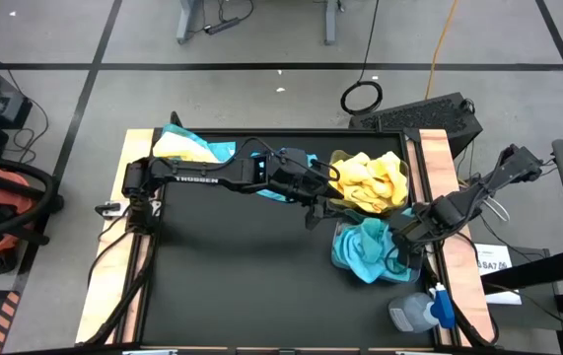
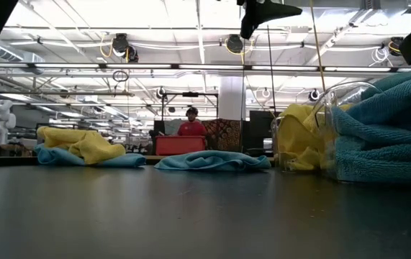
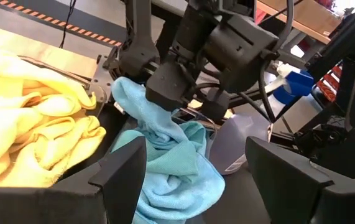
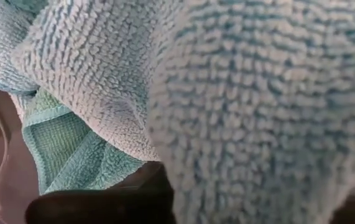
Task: Sort microfiber towel by color & place in baskets
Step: Put the blue microfiber cloth into the bottom transparent bin
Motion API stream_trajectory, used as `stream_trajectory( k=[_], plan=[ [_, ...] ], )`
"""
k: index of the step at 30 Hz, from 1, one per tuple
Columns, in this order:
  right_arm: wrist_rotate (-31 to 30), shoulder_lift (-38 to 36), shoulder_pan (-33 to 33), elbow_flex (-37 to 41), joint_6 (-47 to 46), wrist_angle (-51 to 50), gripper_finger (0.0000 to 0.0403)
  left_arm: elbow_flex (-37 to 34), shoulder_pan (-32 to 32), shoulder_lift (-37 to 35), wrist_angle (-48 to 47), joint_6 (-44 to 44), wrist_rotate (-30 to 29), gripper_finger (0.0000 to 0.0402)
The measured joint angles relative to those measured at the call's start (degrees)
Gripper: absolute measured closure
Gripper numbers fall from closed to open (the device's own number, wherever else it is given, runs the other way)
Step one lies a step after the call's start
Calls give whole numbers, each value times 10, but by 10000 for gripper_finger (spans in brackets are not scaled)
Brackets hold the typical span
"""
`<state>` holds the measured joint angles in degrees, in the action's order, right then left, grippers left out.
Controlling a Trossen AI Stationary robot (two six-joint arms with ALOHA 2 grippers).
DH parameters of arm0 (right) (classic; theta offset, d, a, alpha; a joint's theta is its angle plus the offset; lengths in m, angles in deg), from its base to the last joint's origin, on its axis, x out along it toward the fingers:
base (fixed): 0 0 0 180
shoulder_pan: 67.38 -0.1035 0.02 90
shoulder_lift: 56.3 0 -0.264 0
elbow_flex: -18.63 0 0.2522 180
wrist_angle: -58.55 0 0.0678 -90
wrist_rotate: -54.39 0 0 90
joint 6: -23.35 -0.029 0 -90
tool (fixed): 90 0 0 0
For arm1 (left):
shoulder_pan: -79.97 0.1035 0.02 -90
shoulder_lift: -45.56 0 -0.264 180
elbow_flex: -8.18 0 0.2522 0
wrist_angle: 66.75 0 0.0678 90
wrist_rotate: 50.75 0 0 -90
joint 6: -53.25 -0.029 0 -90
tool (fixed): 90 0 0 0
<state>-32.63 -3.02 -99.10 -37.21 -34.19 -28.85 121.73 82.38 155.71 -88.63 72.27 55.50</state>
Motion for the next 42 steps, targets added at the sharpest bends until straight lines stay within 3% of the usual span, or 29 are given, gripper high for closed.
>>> stream_trajectory(
  k=[5,15,22,33,37,42],
  plan=[
    [18,2,0,0,-10,15,353,0,0,0,-1,1,0,123],
    [36,6,0,0,-37,10,198,0,0,0,-6,1,0,123],
    [33,6,0,-63,-50,-18,156,0,2,0,-5,1,2,123],
    [-16,6,0,-173,-47,-99,190,0,3,0,-5,0,6,123],
    [-34,7,0,-167,-48,-92,236,0,3,0,-5,0,6,123],
    [-46,10,0,-133,-47,-60,328,0,2,0,-5,0,6,123]
  ],
)
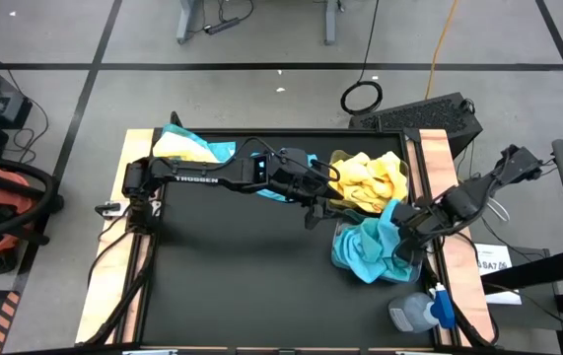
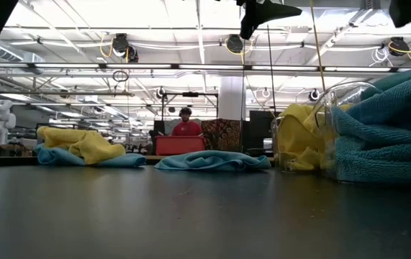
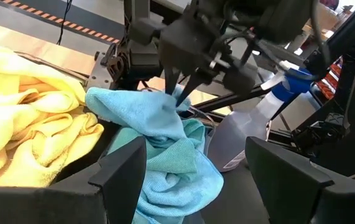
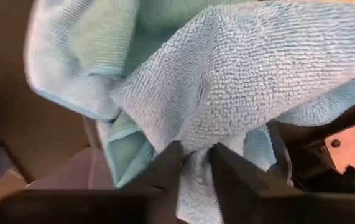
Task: Sort microfiber towel by color & place in baskets
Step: Put the blue microfiber cloth into the bottom transparent bin
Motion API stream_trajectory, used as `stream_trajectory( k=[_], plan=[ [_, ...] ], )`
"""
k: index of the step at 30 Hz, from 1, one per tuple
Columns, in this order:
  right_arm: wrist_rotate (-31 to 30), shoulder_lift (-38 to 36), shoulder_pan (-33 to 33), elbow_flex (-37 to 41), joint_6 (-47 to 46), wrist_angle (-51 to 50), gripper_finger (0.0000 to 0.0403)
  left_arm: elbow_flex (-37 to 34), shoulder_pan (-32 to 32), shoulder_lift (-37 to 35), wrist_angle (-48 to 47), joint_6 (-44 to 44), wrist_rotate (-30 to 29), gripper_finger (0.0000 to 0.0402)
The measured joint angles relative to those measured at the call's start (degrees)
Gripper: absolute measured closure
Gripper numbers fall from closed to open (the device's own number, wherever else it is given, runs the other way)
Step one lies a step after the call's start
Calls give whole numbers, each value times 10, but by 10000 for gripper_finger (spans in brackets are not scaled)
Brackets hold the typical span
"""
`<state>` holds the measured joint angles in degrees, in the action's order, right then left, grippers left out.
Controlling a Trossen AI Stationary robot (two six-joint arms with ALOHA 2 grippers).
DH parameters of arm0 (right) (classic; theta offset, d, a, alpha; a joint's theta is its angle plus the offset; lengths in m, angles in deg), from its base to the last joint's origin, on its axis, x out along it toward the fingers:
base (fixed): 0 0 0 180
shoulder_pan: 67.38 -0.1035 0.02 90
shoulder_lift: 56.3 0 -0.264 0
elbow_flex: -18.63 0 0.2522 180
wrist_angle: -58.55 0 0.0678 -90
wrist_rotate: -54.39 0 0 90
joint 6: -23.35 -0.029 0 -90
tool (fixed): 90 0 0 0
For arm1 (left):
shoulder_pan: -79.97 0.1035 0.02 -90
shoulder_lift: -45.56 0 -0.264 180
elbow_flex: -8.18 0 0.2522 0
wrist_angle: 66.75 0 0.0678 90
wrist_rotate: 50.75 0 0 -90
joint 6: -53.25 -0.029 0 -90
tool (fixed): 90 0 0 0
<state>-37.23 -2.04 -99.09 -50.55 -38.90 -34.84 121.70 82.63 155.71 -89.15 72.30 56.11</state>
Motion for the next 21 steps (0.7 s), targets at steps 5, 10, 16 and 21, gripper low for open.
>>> stream_trajectory(
  k=[5,10,16,21],
  plan=[
    [14,0,0,60,-1,51,394,0,0,0,0,0,0,123],
    [33,6,-3,112,-8,111,392,0,0,0,-11,0,0,123],
    [35,24,-10,160,-15,171,399,0,0,0,-43,0,0,123],
    [51,41,-10,188,-16,198,399,0,0,0,-50,0,0,123]
  ],
)
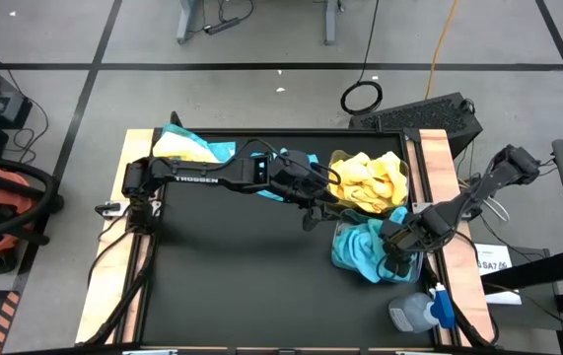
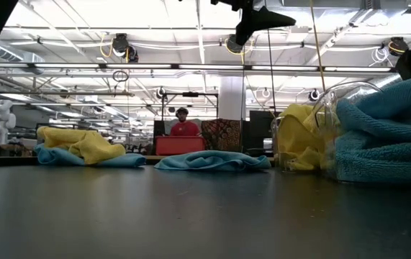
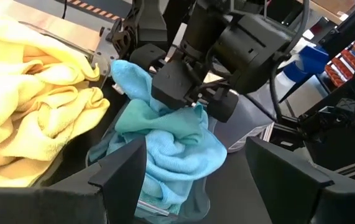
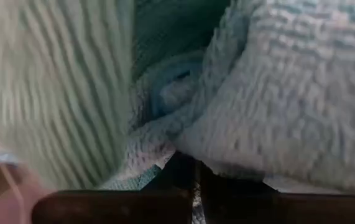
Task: Sort microfiber towel by color & place in baskets
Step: Put the blue microfiber cloth into the bottom transparent bin
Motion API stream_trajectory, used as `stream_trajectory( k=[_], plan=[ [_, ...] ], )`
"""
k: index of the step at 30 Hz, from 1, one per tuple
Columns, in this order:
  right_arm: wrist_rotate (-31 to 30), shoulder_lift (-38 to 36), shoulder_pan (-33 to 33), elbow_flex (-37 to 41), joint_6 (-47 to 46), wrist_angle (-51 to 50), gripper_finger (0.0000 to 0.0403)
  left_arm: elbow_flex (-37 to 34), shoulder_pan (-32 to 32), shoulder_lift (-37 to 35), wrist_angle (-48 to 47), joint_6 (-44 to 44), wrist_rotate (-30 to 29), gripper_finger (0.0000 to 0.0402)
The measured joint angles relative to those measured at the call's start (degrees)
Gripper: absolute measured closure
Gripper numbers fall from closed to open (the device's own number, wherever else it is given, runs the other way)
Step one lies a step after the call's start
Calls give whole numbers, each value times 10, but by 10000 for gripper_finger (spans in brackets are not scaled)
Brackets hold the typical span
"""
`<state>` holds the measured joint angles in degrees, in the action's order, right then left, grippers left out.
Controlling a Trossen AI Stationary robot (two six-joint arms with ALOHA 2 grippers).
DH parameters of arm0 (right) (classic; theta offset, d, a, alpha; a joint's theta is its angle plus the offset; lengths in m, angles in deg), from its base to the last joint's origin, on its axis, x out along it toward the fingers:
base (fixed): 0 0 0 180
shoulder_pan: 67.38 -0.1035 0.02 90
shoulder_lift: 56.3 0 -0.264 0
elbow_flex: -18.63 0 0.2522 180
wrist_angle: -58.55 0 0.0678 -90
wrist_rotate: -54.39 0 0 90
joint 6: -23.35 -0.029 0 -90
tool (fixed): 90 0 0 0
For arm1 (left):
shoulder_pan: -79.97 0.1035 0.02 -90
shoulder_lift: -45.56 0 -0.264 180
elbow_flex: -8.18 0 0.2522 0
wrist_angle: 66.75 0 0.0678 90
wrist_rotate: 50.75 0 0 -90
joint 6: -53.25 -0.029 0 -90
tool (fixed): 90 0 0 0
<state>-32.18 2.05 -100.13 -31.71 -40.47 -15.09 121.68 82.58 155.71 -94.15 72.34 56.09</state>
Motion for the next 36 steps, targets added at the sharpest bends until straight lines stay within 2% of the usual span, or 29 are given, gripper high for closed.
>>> stream_trajectory(
  k=[7,13,27,31,36],
  plan=[
    [1,9,0,7,1,15,399,0,1,0,0,0,0,123],
    [55,5,0,-2,-1,36,389,0,8,0,-16,0,-1,123],
    [53,3,0,-111,19,-38,253,0,41,0,-99,-5,-28,123],
    [54,3,0,-141,20,-64,229,0,49,0,-105,-19,-30,123],
    [53,3,0,-185,27,-90,220,0,61,0,-137,-39,-40,123]
  ],
)
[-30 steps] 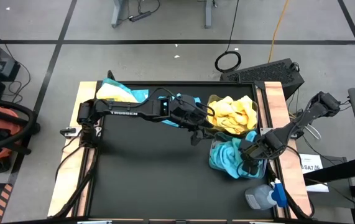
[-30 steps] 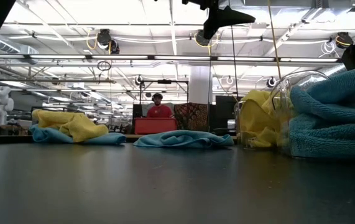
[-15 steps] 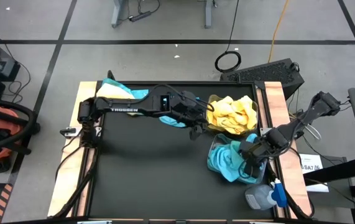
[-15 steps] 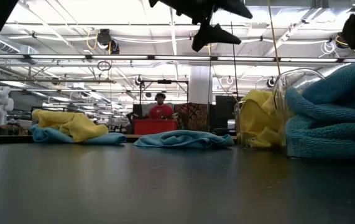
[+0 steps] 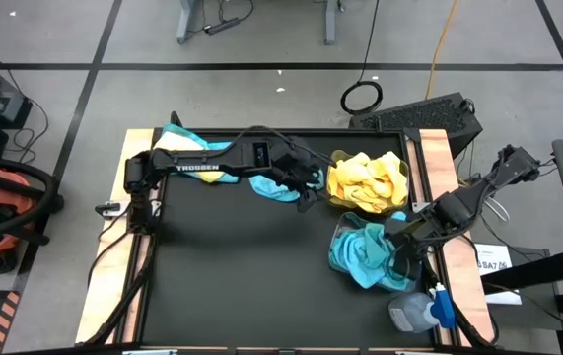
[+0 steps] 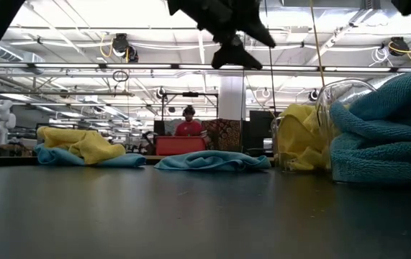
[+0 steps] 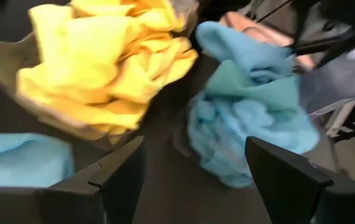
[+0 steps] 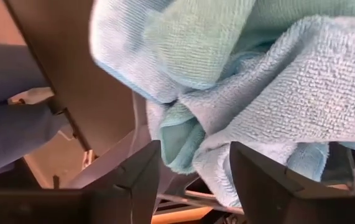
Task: Sort microfiber towel by color & place in baskets
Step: Put the blue microfiber cloth into the bottom transparent bin
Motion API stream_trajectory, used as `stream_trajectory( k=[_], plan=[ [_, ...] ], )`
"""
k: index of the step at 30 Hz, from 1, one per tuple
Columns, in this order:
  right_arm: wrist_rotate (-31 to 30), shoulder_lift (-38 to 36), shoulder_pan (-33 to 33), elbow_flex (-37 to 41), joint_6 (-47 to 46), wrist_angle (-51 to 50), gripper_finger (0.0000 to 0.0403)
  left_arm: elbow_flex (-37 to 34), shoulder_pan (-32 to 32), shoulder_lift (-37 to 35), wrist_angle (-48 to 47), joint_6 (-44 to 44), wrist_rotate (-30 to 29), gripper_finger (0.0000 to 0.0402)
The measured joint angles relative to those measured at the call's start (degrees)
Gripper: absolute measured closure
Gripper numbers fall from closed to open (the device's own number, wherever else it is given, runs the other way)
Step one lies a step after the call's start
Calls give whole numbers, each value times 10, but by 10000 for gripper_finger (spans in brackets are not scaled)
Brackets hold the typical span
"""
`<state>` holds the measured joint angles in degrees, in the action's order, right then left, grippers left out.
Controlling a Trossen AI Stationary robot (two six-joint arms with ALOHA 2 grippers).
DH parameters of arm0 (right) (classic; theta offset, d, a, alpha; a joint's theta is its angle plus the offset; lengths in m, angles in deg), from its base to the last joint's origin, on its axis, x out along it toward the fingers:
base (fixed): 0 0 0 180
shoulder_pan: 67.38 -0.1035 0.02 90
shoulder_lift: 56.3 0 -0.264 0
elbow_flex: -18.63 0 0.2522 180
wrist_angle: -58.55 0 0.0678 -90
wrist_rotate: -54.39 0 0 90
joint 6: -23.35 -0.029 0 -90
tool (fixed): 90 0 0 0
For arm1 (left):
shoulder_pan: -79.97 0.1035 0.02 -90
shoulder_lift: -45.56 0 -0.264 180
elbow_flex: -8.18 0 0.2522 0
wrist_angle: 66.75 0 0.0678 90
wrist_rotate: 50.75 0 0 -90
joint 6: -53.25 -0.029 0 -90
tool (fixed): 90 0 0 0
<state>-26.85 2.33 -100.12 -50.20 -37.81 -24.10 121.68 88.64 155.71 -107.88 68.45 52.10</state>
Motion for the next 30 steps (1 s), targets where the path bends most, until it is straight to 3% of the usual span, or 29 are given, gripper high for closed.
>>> stream_trajectory(
  k=[10,14,23,30],
  plan=[
    [-81,0,0,-54,7,-44,226,0,23,0,-55,-41,-51,123],
    [-104,3,0,-36,8,-48,263,0,30,0,-55,-41,-55,123],
    [-95,19,0,45,-1,-16,390,0,30,0,-58,-51,-57,123],
    [-85,19,0,110,-1,115,393,0,30,0,-63,-56,-57,123]
  ],
)
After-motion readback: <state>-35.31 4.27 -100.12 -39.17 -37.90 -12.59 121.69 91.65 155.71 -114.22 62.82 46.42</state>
